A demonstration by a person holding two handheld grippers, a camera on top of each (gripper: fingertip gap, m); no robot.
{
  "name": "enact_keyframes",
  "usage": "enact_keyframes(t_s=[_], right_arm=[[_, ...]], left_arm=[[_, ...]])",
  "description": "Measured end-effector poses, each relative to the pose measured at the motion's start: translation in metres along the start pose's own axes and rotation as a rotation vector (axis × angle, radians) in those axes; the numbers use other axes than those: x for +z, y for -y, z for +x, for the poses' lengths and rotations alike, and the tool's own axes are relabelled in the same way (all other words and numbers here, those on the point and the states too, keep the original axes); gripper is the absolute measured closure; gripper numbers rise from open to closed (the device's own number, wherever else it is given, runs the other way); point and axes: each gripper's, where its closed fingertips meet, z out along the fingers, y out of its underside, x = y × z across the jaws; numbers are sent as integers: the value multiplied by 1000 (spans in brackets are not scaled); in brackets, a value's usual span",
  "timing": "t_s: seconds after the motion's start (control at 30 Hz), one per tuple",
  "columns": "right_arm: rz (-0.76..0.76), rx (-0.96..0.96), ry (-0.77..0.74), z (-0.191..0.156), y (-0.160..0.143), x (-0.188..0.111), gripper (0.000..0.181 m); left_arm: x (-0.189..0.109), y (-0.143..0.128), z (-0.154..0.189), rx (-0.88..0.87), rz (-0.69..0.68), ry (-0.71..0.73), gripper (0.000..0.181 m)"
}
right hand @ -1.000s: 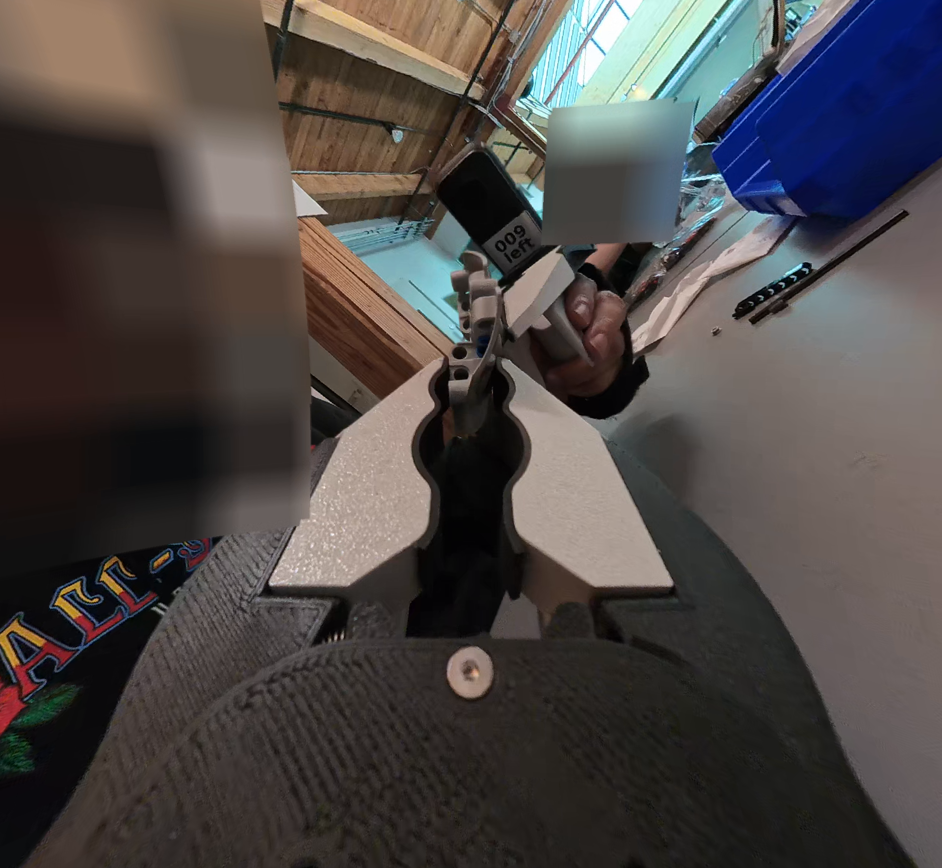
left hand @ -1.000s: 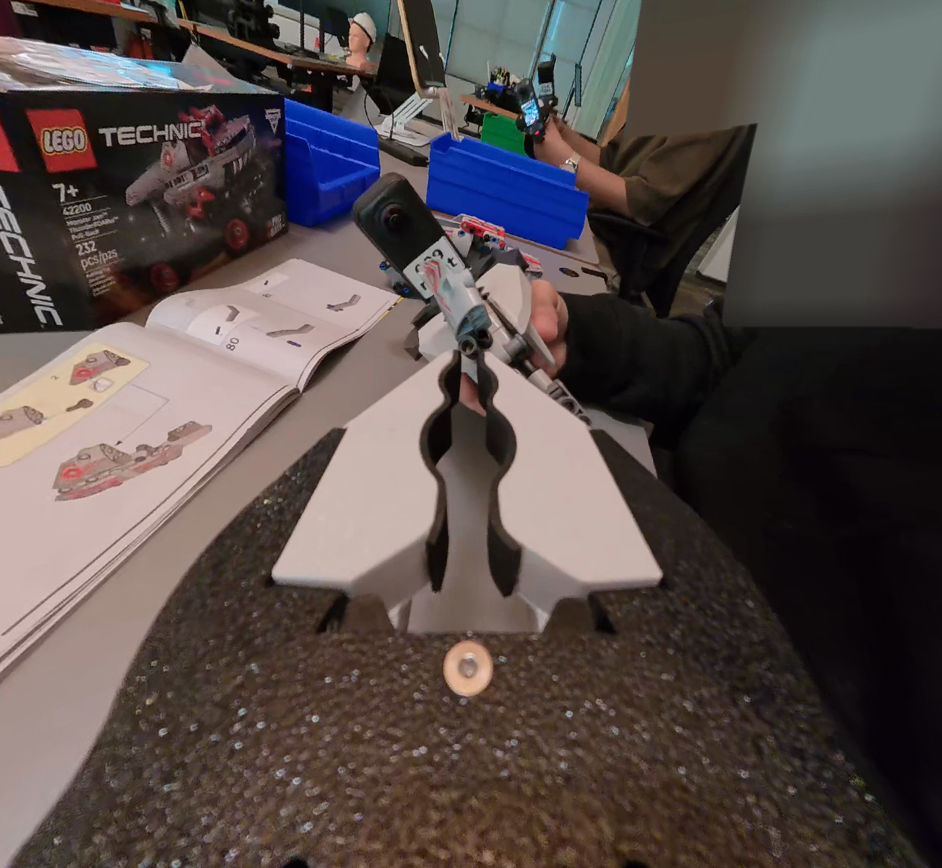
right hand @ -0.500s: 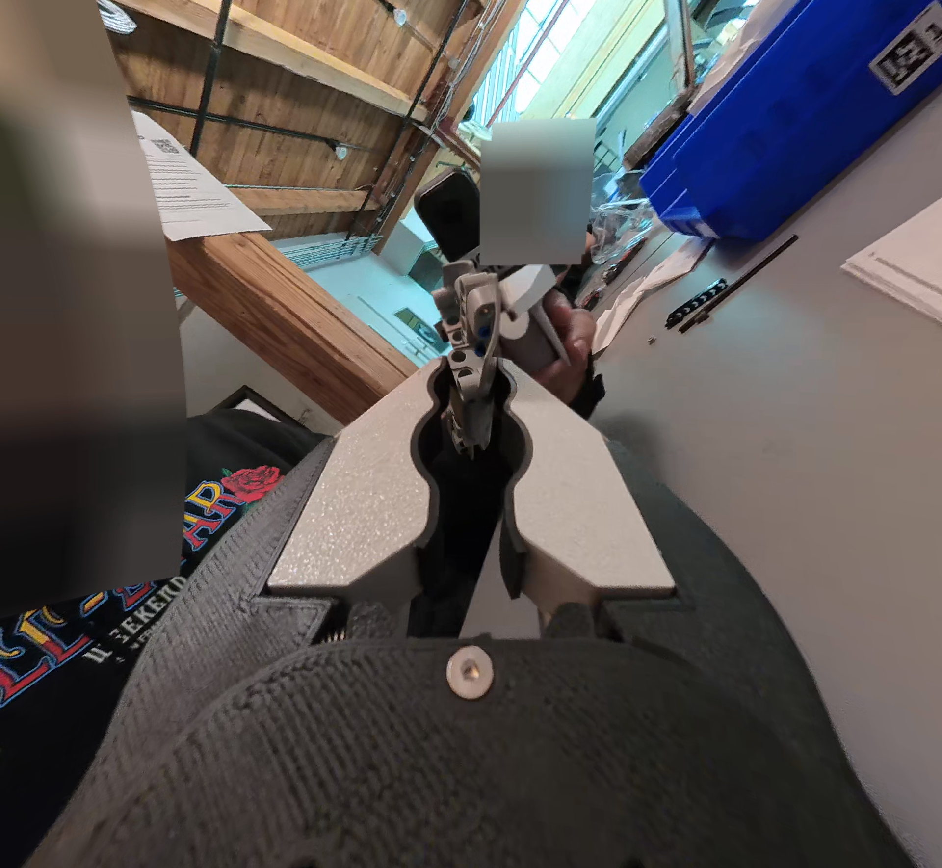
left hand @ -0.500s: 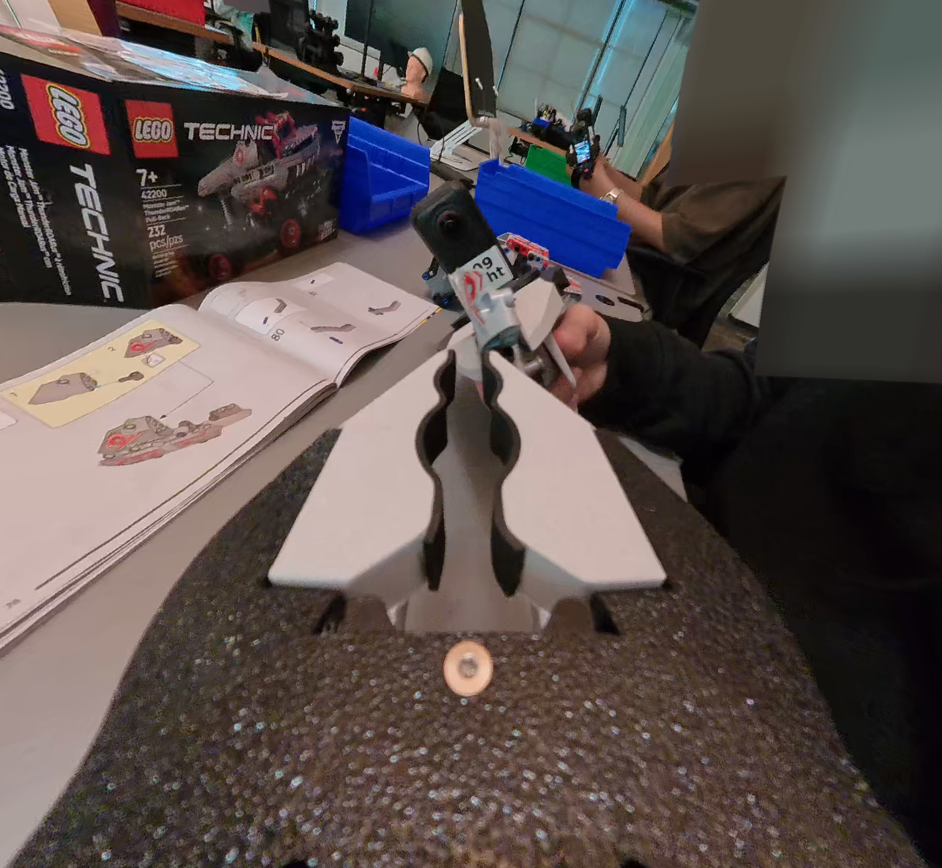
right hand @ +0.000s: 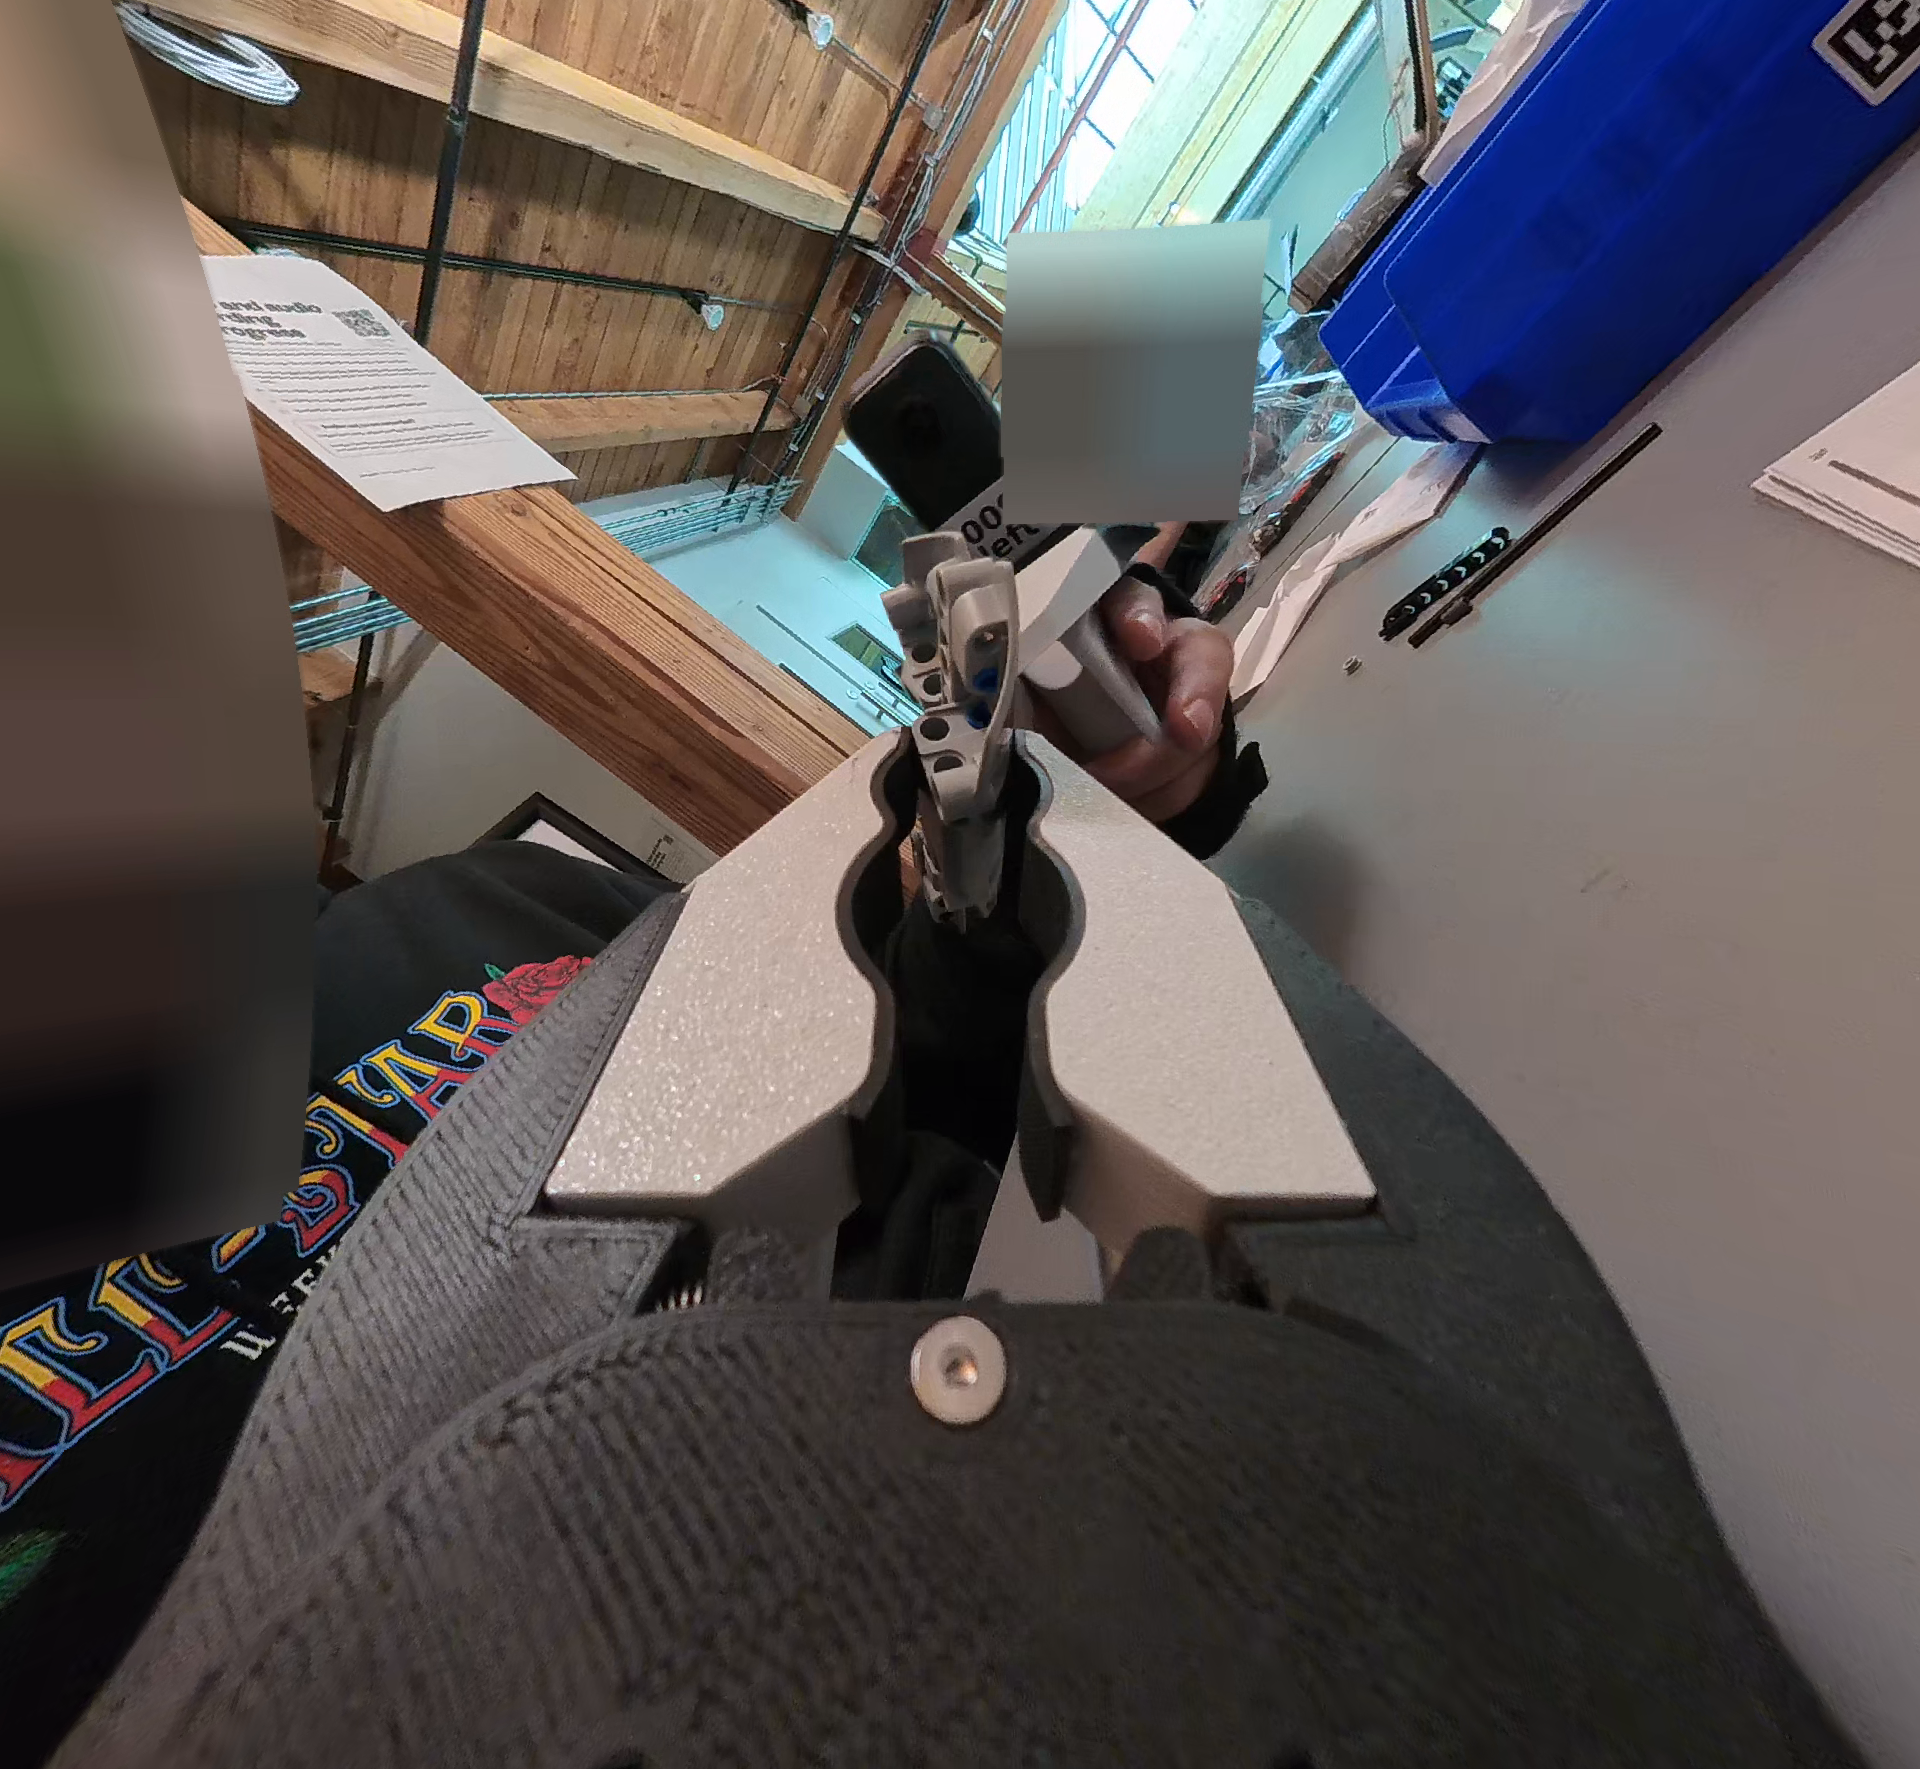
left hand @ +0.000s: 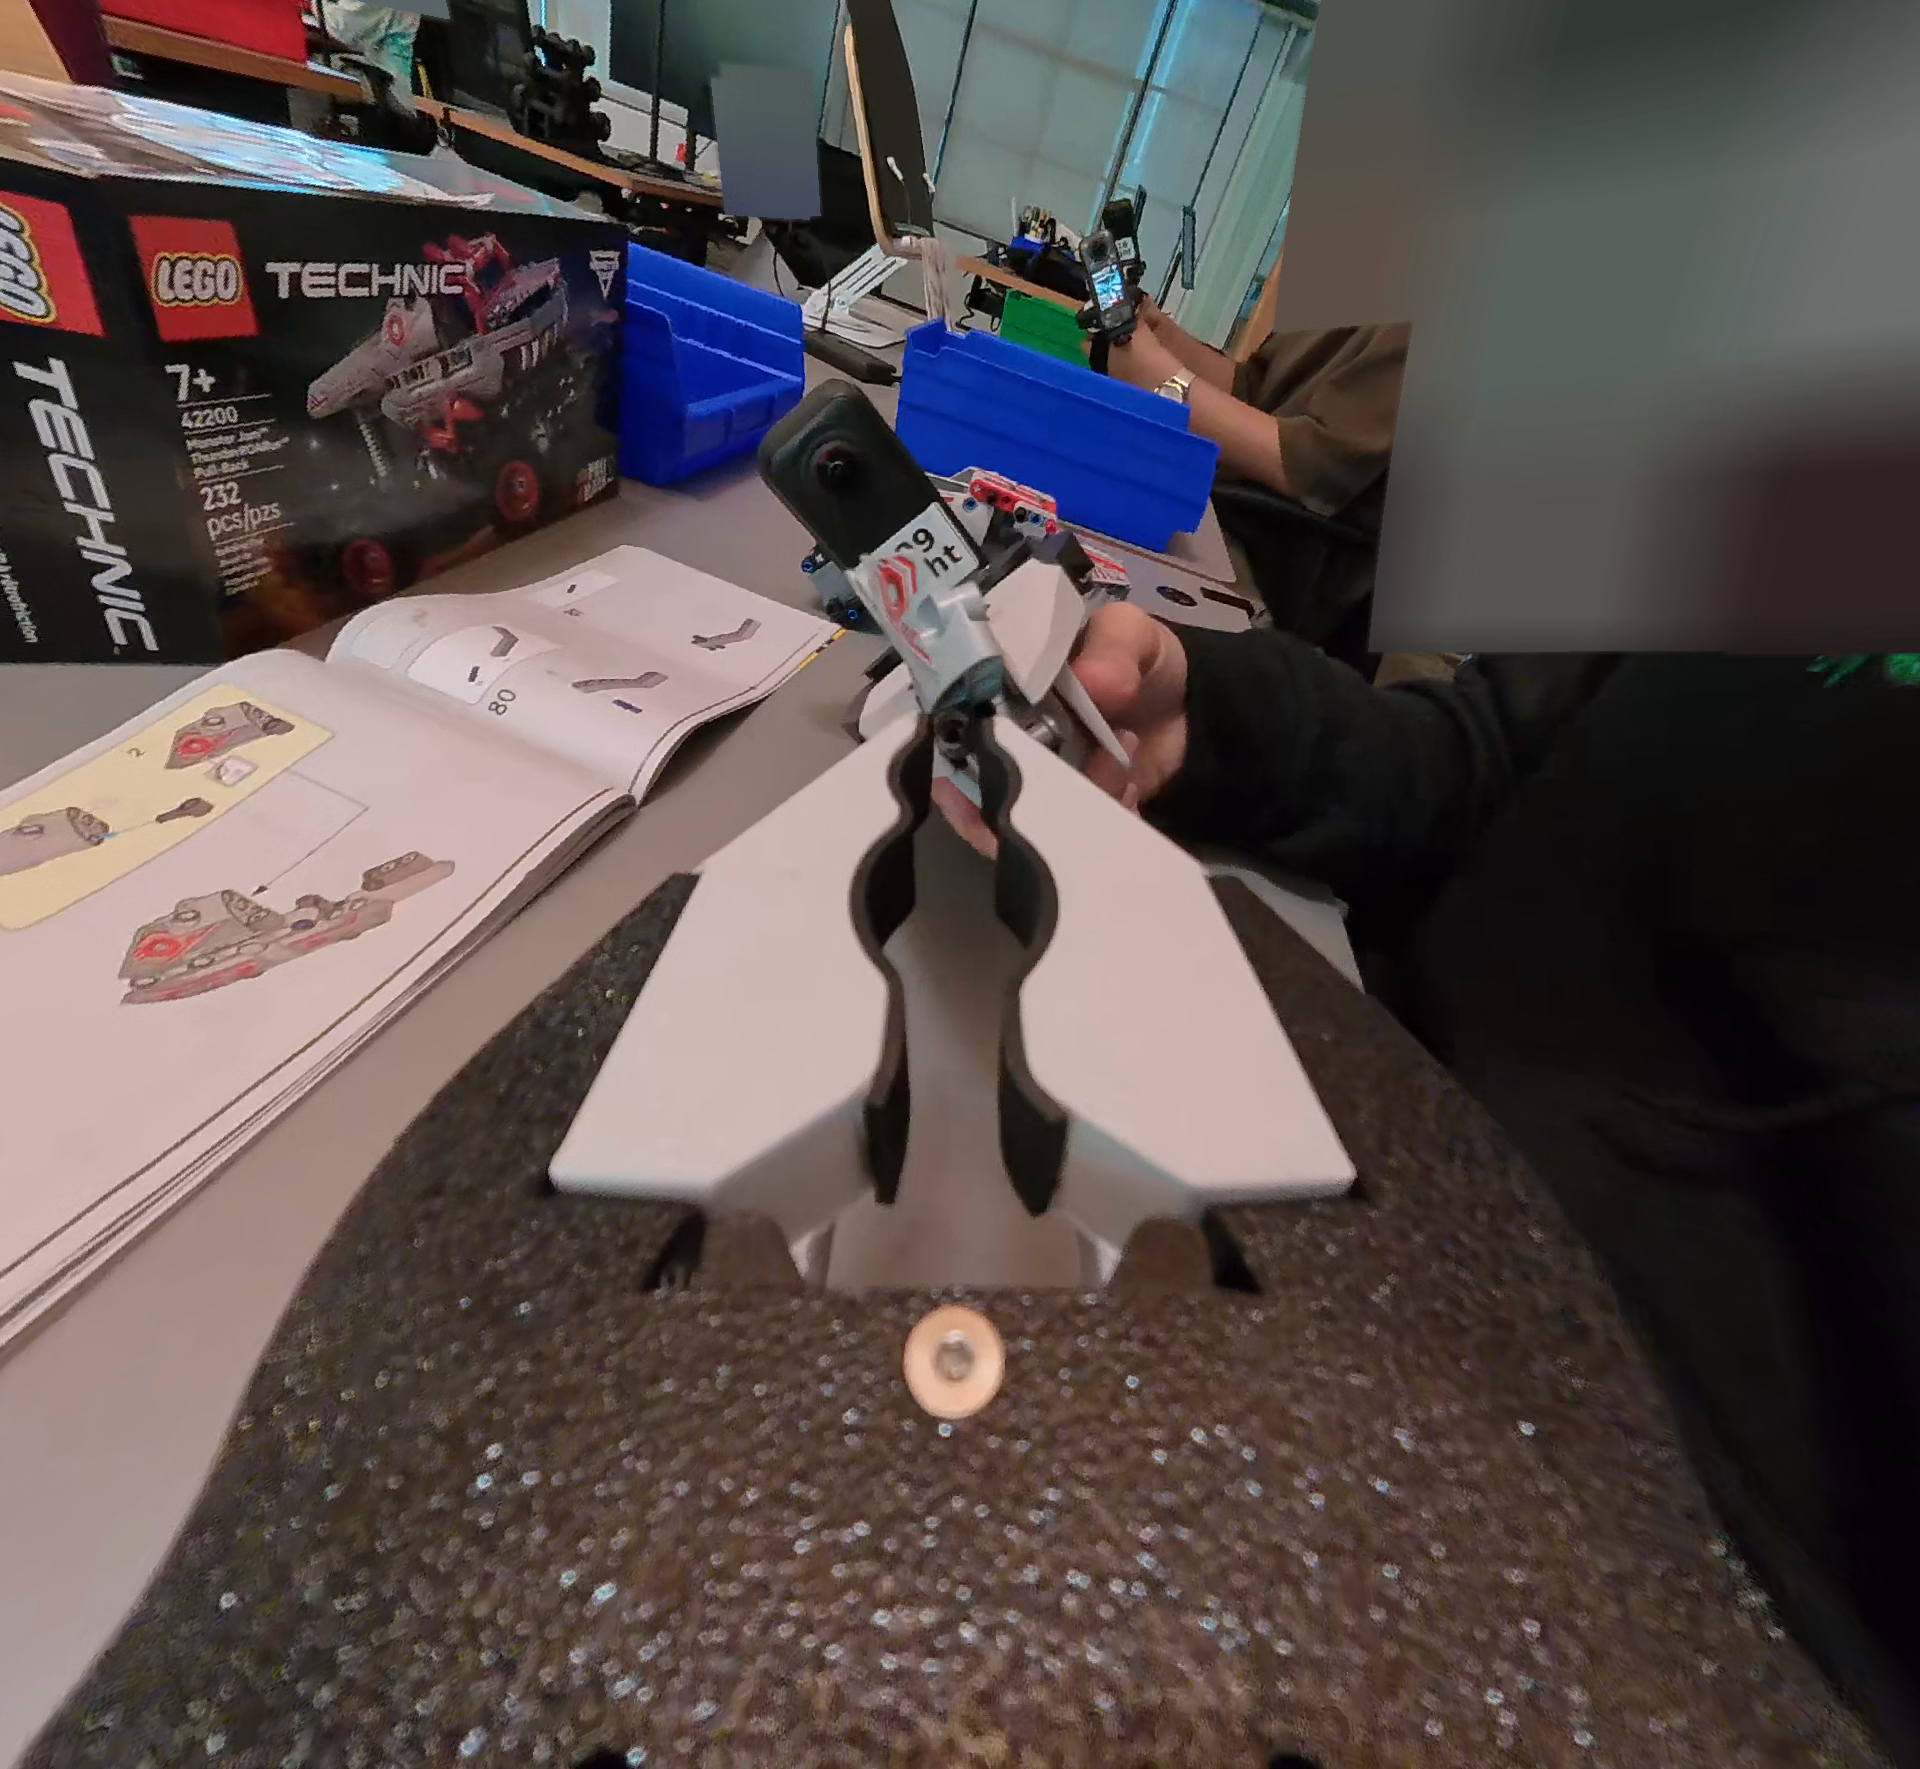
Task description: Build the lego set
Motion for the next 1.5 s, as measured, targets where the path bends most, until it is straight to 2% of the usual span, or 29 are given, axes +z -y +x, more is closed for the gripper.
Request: enact_keyframes(t_s=[0.27,0.53,0.77,0.93,1.07,1.13,1.2,1.23,1.37,1.5], right_arm=[[-5,-8,-4,0,-1,1,166],[-24,-15,-24,3,-4,1,166],[-68,-176,-151,13,-3,-2,167],[-60,-209,-192,16,0,-4,166],[-66,-222,-220,20,0,-5,167],[-85,-272,-262,23,-1,-7,166],[-103,-301,-296,26,-2,-7,166],[-112,-305,-294,27,-4,-6,166],[-202,-371,-340,33,-16,-1,166],[-272,-420,-389,40,-24,-2,167]], left_arm=[[-3,-2,3,24,-8,-20,174],[0,-9,-1,77,-53,23,177],[2,-13,-8,-158,-31,-19,178],[3,-12,-12,-215,2,-16,179],[-1,-18,-18,-53,-67,71,178],[-6,-11,-16,-5,-58,86,153],[-8,-5,-12,3,-51,79,146],[-6,-3,-11,5,-50,87,146],[-1,-2,-14,18,-53,139,177],[-7,-13,-23,0,-151,205,181]])
